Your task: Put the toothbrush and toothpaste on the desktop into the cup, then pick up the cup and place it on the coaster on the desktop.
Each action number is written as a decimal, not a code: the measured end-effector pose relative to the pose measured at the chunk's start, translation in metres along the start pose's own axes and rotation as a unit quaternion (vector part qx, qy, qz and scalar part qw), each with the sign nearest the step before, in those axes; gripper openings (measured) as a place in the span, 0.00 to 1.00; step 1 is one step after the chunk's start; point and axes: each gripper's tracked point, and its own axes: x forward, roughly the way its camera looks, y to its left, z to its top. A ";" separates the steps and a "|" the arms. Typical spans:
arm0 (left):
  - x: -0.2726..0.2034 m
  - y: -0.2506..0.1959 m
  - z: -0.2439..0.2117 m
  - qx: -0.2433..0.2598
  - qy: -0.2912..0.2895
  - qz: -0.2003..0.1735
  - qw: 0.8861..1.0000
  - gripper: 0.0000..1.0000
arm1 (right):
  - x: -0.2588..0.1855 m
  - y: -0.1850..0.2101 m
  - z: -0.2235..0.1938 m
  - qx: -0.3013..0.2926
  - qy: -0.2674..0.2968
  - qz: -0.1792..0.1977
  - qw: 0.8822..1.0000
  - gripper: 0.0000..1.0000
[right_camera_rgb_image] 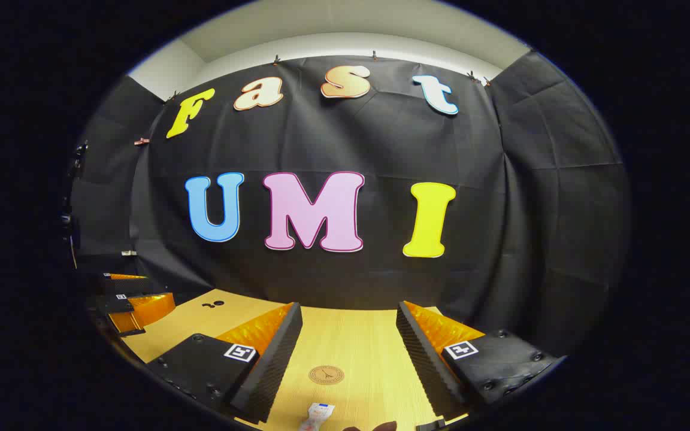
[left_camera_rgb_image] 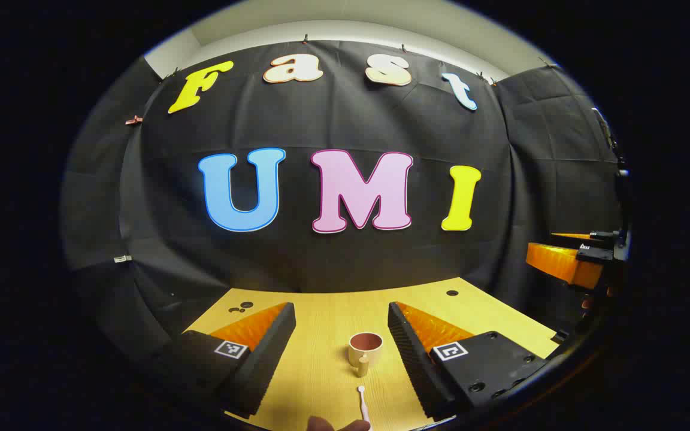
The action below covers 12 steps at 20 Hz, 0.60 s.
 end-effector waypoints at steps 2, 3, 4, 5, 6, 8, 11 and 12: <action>-0.001 0.000 -0.002 0.001 0.001 -0.002 1.000 0.96 | -0.003 0.001 -0.001 -0.003 0.000 0.000 1.000 0.97; -0.001 0.000 -0.001 0.002 0.002 -0.003 1.000 0.96 | -0.003 0.001 -0.002 -0.004 0.001 0.000 1.000 0.97; -0.001 0.000 -0.002 0.004 0.003 -0.003 1.000 0.96 | -0.004 0.002 -0.002 -0.004 0.001 0.001 1.000 0.97; -0.001 -0.001 -0.003 0.004 0.004 -0.003 1.000 0.96 | -0.004 0.002 -0.002 -0.004 0.002 0.000 1.000 0.97; -0.001 0.000 -0.005 0.004 0.006 -0.004 1.000 0.96 | -0.005 0.003 -0.003 -0.004 0.003 0.000 1.000 0.97; -0.002 0.000 -0.007 0.004 0.007 -0.006 1.000 0.96 | -0.006 0.003 -0.006 -0.006 0.007 -0.003 1.000 0.97; -0.001 0.001 -0.010 0.004 0.009 -0.005 1.000 0.96 | -0.007 0.006 -0.013 -0.007 0.017 -0.005 1.000 0.97; -0.002 0.002 -0.013 0.003 0.010 -0.005 1.000 0.96 | -0.008 0.007 -0.016 -0.008 0.022 -0.005 1.000 0.97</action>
